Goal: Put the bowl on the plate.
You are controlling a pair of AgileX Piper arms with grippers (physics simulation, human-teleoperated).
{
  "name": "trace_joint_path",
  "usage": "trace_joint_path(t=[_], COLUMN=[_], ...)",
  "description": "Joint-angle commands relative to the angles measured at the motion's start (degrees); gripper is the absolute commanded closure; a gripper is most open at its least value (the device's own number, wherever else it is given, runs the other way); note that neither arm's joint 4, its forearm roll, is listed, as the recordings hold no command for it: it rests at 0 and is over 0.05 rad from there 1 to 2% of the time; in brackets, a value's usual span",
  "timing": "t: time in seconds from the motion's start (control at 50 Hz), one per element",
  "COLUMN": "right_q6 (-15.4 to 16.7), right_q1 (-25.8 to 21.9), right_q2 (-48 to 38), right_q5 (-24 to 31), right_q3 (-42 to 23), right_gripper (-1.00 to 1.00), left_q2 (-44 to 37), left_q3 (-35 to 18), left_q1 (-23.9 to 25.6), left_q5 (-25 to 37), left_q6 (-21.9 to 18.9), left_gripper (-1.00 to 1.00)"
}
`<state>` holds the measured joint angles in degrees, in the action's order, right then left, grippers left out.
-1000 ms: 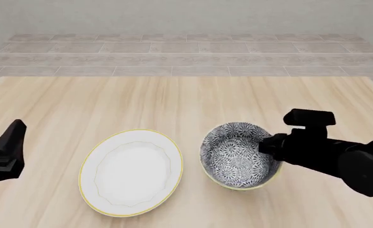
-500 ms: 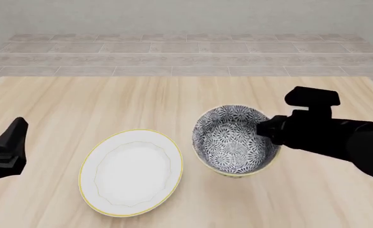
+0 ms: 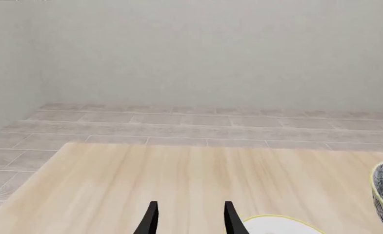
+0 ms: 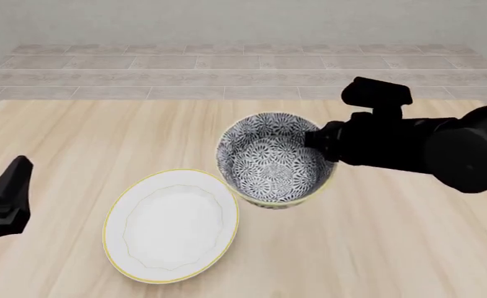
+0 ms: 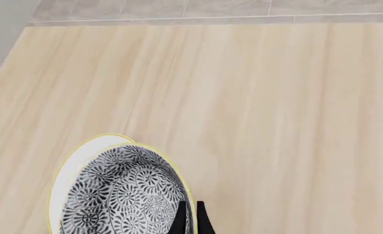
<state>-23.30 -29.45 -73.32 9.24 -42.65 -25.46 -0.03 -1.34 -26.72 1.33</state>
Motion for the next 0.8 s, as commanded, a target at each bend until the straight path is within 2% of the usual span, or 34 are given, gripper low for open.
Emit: trace_joint_path(t=[0.02, 0.32, 0.54, 0.8], right_q6=[-1.4, -6.14, -7.3, -7.17], right_q1=[-2.64, -7.13, -9.28, -11.48], right_q2=[-2.84, -7.48, -10.52, -14.53], right_q5=[-0.25, -4.38, -5.43, -4.66], right_q3=[-3.72, -5.33, -7.9, -13.11], right_gripper=[1.0, 1.0, 1.0, 1.0], left_q2=[1.91, 4.87, 4.31, 3.38], left_q3=[0.0, 0.0, -0.03, -0.22], left_q1=[-0.08, -0.32, -0.6, -0.94], left_q5=[1.53, 4.01, 3.15, 2.15], left_q6=[0.16, 0.23, 0.59, 0.83], left_gripper=[-1.0, -1.0, -1.0, -1.0])
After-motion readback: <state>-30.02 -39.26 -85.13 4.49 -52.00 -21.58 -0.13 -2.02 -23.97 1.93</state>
